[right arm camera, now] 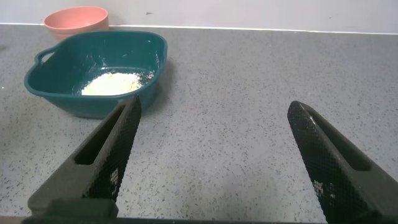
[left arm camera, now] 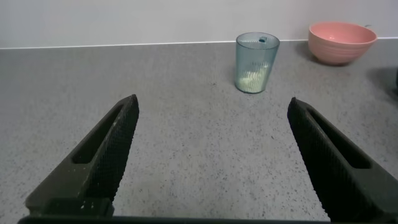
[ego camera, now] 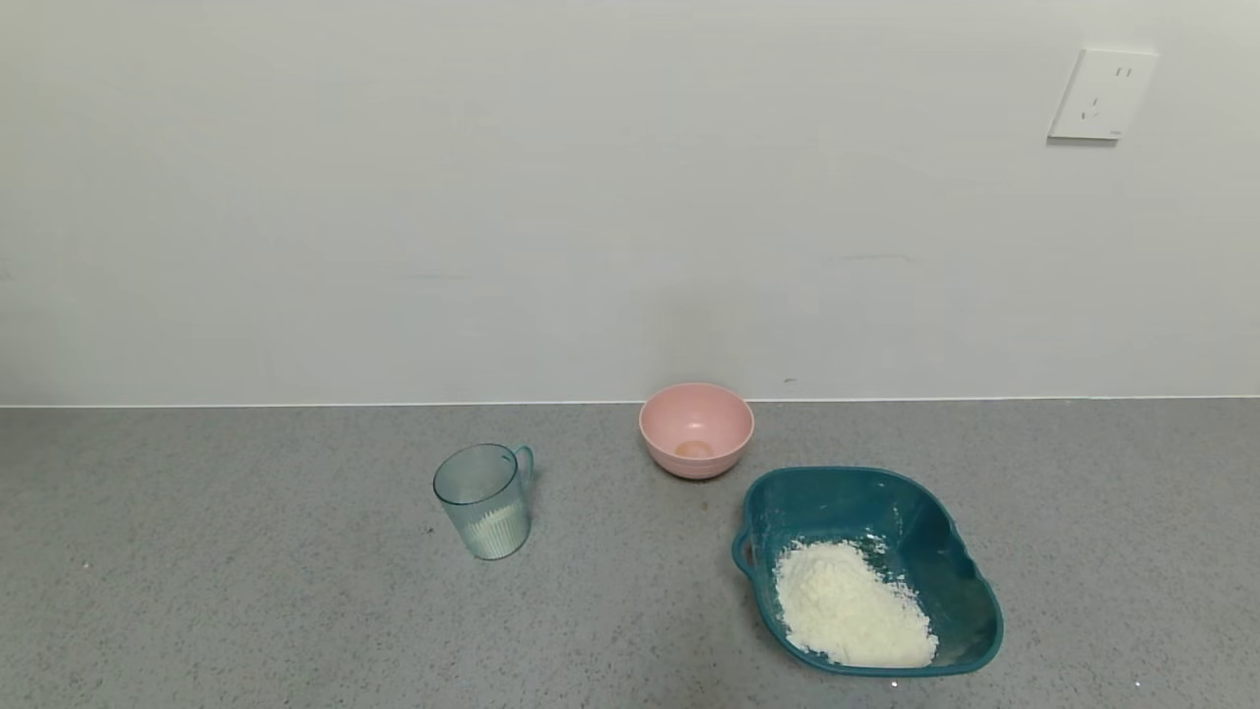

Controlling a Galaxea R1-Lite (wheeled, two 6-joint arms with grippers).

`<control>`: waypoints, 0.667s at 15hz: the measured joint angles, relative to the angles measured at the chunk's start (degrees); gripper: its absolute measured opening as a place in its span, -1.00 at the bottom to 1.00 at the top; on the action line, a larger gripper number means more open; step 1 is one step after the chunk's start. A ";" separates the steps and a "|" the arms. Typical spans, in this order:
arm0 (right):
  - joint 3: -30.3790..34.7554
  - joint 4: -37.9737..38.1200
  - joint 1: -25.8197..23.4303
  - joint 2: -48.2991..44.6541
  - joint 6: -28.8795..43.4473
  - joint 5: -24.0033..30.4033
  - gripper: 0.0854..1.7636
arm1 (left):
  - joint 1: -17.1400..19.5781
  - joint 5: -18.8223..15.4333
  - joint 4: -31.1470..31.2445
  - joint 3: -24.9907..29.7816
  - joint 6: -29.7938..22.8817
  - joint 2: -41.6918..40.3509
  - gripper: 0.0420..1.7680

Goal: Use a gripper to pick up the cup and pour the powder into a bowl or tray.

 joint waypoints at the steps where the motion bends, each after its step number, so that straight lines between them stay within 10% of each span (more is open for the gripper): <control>1: 0.00 0.00 0.00 0.00 0.00 0.00 0.94 | 0.00 -0.69 1.44 0.00 0.05 0.00 0.94; 10: 0.00 0.00 -0.02 0.00 0.02 0.00 0.94 | 0.00 -0.27 3.55 -0.27 -5.08 0.00 0.94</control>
